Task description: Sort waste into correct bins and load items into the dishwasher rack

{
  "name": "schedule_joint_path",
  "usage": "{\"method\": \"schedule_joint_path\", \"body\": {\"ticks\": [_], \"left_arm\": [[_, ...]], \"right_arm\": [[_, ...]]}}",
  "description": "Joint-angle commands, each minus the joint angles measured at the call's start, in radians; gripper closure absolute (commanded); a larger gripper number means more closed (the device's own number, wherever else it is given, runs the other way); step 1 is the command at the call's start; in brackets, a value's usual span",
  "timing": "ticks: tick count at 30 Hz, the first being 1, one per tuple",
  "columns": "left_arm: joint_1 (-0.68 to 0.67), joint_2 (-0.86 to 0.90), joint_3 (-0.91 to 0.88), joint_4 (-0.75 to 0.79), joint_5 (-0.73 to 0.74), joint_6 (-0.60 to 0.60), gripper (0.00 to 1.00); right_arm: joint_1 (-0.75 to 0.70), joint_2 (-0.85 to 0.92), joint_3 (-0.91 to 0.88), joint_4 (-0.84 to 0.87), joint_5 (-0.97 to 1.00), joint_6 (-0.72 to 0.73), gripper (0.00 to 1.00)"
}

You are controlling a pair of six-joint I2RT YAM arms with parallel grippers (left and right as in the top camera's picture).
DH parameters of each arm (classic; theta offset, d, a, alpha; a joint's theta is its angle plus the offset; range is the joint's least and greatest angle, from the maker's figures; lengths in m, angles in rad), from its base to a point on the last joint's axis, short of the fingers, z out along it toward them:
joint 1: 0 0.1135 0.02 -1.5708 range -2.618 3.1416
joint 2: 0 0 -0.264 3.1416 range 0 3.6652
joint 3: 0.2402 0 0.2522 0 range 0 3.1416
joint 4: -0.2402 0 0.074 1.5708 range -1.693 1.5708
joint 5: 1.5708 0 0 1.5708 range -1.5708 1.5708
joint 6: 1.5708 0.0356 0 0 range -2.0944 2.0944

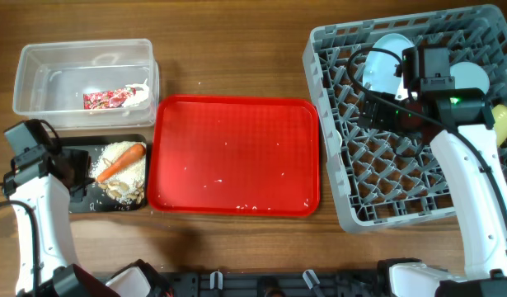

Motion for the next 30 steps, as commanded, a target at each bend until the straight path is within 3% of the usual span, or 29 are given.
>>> {"method": "schedule_joint_path", "body": {"ticks": [1, 3, 6, 7, 9, 10, 11, 14, 16, 20, 24, 27, 30], "left_arm": [[-0.085, -0.019, 0.014, -0.006, 0.092, 0.14, 0.53], [-0.163, -0.02, 0.014, -0.009, 0.163, 0.223, 0.42], [-0.379, -0.019, 0.031, -0.001, 0.289, 0.435, 0.32], [-0.437, -0.019, 0.039, -0.003, 0.297, 0.492, 0.26], [-0.594, -0.019, 0.079, -0.061, 0.296, 0.619, 0.14], [-0.636, -0.019, 0.104, -0.11, 0.276, 0.625, 0.04], [-0.658, -0.019, 0.132, -0.169, 0.249, 0.625, 0.0], [-0.625, -0.033, 0.228, -0.404, 0.158, 0.624, 0.0], [-0.599, -0.077, 0.226, -0.435, 0.156, 0.624, 0.0], [-0.595, -0.306, 0.172, -0.39, 0.08, 0.613, 0.0], [-0.595, -0.811, 0.057, -0.295, 0.07, 0.605, 0.0], [-0.595, -1.014, 0.048, -0.251, 0.064, 0.605, 0.0], [-0.595, -1.085, 0.048, -0.247, 0.063, 0.606, 0.0]], "right_arm": [[-0.002, -0.003, 0.003, 0.006, -0.01, 0.016, 0.0], [-0.002, -0.003, 0.003, 0.024, -0.05, 0.015, 0.0], [-0.001, -0.002, 0.003, 0.095, -0.426, -0.206, 0.0], [-0.001, -0.002, 0.003, 0.104, -0.467, -0.236, 0.0], [-0.002, -0.002, 0.003, 0.104, -0.419, -0.262, 0.0], [-0.002, -0.002, 0.003, 0.101, -0.378, -0.242, 0.0], [-0.005, -0.002, 0.003, 0.096, -0.343, -0.211, 0.0], [-0.06, -0.003, 0.003, 0.023, -0.311, -0.166, 0.0], [-0.079, -0.015, -0.004, -0.005, -0.31, -0.166, 0.0], [-0.081, -0.169, -0.106, 0.08, -0.299, -0.161, 0.0], [-0.081, -0.618, -0.388, 0.31, -0.272, -0.159, 0.0], [-0.081, -0.838, -0.476, 0.315, -0.232, -0.158, 0.0], [-0.081, -0.888, -0.476, 0.269, -0.242, -0.158, 0.0]]}}
